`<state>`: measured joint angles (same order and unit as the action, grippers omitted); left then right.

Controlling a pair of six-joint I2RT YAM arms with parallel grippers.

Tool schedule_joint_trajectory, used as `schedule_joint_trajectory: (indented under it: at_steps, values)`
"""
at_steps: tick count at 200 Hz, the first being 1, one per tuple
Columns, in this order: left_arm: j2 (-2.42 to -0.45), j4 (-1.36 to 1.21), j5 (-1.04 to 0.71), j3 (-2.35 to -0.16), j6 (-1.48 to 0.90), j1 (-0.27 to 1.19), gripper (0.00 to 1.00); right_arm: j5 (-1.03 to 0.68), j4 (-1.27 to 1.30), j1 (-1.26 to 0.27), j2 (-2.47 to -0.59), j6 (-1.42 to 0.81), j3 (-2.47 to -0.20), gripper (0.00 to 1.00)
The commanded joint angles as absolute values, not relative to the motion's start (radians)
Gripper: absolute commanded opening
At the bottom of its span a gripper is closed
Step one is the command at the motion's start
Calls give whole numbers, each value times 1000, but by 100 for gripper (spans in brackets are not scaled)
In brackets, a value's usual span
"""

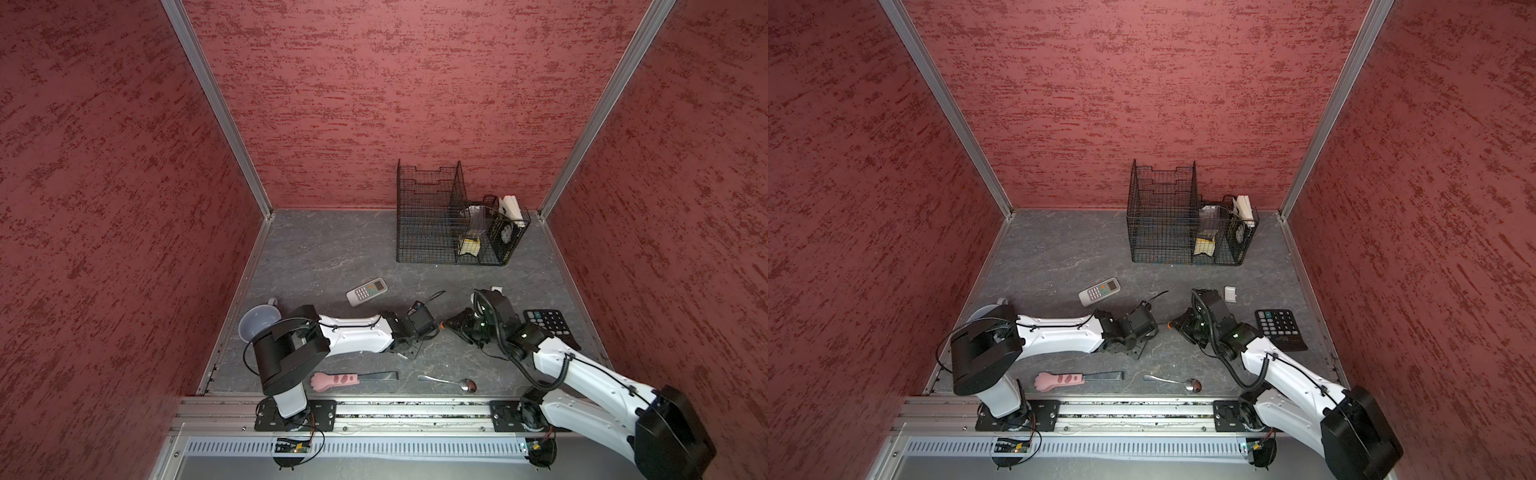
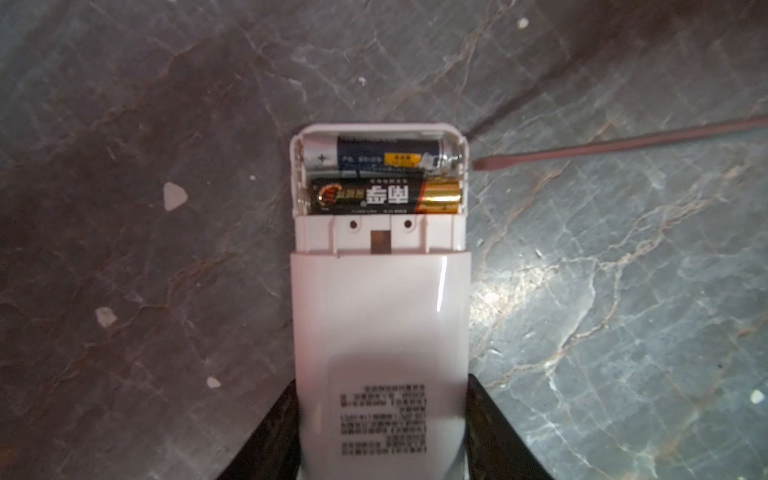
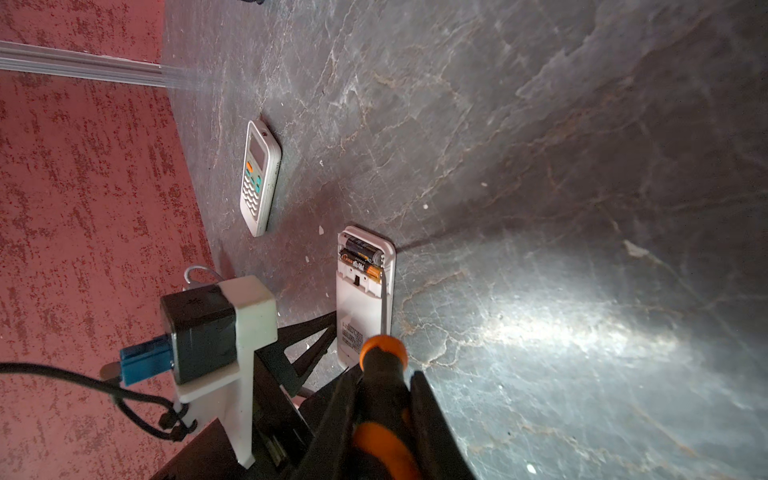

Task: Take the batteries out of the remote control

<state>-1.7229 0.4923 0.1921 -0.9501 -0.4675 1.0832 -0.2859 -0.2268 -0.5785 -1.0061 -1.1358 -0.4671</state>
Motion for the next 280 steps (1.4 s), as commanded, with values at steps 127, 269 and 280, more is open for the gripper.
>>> schedule_joint_trajectory:
  at_steps: [127,269,280]
  values:
    - [-1805,515,137,-910,-483,1083,39,-310,-151,-574,-1057,-1146,-470,0]
    - [-1810,516,135,-913,-482,1086,39,-296,-205,-574,-1016,-1135,-462,0]
    - [-1811,517,134,-914,-482,1087,38,-296,-205,-574,-1015,-1135,-459,0]
